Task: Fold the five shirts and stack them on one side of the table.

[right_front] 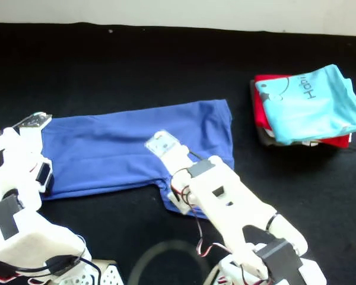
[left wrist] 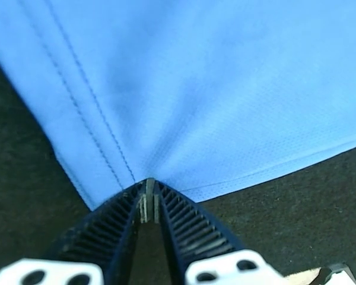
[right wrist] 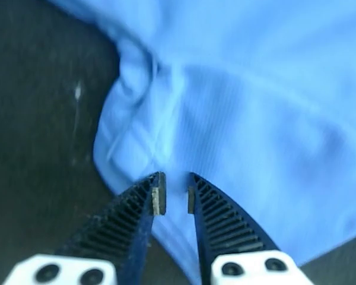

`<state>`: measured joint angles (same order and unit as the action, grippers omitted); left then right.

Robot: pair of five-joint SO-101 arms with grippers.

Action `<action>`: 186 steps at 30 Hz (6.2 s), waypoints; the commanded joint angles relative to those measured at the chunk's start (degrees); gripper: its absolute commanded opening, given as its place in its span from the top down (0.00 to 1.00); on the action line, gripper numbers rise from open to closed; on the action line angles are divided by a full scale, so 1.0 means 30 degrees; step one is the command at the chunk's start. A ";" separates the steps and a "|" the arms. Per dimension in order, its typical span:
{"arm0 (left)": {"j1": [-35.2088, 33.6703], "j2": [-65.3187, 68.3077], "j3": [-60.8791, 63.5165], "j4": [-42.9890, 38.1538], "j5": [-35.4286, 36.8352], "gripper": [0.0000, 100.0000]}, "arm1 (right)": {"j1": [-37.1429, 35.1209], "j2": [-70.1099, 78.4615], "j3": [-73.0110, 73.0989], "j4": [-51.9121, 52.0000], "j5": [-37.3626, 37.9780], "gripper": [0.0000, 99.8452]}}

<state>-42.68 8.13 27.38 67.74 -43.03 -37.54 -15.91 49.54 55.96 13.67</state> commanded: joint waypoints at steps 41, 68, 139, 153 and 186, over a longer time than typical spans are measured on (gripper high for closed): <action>0.1919 -0.3941 -0.0190 0.3604 0.0674 0.99 | 0.1802 -0.4967 0.5905 -0.2330 0.4806 0.99; 0.2769 -0.3766 0.5641 -0.3604 0.2403 0.99 | 0.4850 1.3934 -2.1465 0.4674 0.6711 0.99; 0.1333 0.0923 -0.8396 0.1260 0.6593 0.75 | 0.4527 0.2388 -2.1026 1.5018 0.1729 0.99; 0.0952 1.0681 -1.4989 0.1993 0.6476 0.75 | 0.5700 -0.6315 -1.3670 1.4989 0.2755 0.99; -0.2271 1.3465 -3.0256 1.1575 0.6007 0.99 | 1.3993 -1.4256 -0.1626 1.0271 0.4864 0.99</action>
<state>-52.09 52.88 -62.46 100.97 -27.65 2.20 -52.40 30.29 94.29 26.15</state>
